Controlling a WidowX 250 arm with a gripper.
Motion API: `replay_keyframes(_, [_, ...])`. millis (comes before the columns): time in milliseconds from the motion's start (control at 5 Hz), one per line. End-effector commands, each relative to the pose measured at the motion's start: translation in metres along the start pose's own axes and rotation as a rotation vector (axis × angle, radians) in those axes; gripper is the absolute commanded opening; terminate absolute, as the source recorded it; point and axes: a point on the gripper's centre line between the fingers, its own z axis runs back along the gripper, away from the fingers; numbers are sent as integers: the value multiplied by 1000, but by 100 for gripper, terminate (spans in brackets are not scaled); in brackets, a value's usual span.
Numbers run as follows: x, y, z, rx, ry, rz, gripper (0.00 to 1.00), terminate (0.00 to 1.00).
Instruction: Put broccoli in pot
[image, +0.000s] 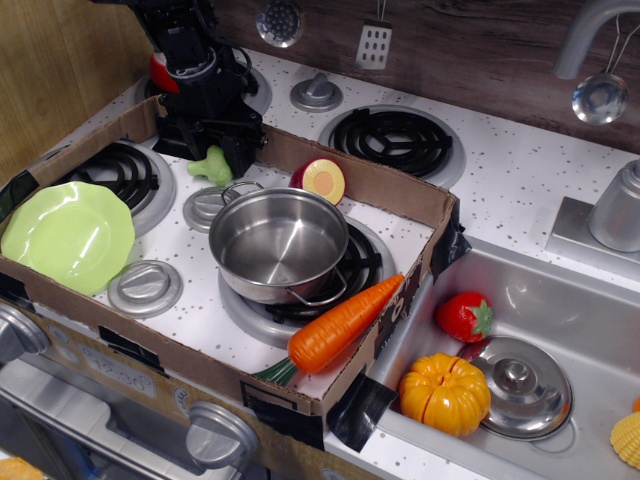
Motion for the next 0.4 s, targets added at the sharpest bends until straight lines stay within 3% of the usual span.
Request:
replay_keyframes(0, [28, 2, 72, 104, -96, -62, 0, 0])
replay_keyframes(200, [32, 1, 93, 141, -97, -61, 0, 0])
